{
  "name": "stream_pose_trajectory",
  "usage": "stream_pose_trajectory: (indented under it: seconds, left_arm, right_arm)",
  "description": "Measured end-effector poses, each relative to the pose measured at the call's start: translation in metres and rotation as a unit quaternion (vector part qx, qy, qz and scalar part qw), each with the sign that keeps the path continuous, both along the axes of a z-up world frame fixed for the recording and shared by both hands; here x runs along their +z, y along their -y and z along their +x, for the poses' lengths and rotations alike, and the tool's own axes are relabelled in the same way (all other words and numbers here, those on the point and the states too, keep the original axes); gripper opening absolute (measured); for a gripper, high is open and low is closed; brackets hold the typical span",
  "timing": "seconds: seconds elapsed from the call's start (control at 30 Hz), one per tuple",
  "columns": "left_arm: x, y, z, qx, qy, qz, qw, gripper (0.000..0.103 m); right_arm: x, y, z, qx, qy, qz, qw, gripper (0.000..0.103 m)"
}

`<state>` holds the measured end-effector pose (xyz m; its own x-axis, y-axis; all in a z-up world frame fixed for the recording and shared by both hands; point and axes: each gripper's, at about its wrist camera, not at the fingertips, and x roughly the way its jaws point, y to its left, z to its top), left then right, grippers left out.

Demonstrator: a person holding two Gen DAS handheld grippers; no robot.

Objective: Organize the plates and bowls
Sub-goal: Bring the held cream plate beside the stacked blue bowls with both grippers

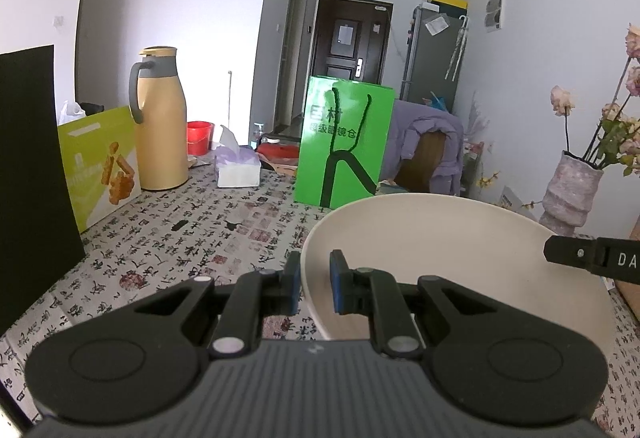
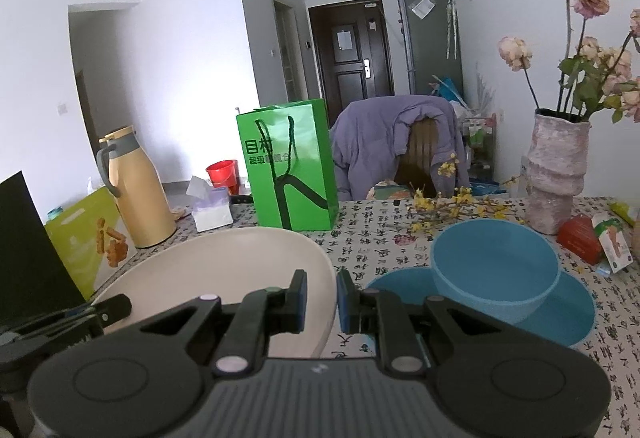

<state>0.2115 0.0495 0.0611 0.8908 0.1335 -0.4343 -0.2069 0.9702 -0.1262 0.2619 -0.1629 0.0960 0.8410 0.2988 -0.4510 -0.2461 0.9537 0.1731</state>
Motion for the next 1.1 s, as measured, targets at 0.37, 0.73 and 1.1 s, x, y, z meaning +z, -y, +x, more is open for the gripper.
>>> stream_pose_trajectory:
  seconds: [0.37,0.73,1.1]
  left_arm:
    - [-0.006,0.010,-0.014,-0.007,0.005,-0.001,1.0000,0.015]
    - [-0.012,0.023,-0.027,-0.024,0.006,-0.002,0.9997,0.015]
    - [-0.018,0.028,-0.040,-0.031,0.008,-0.007,0.9995,0.015]
  right_arm:
    - [-0.003,0.008,-0.017,-0.009,0.006,0.002,1.000,0.015]
    - [-0.007,0.022,-0.033,-0.023,0.010,0.004,1.000,0.015]
    - [-0.021,0.031,-0.046,-0.029,0.007,0.011,0.999,0.015]
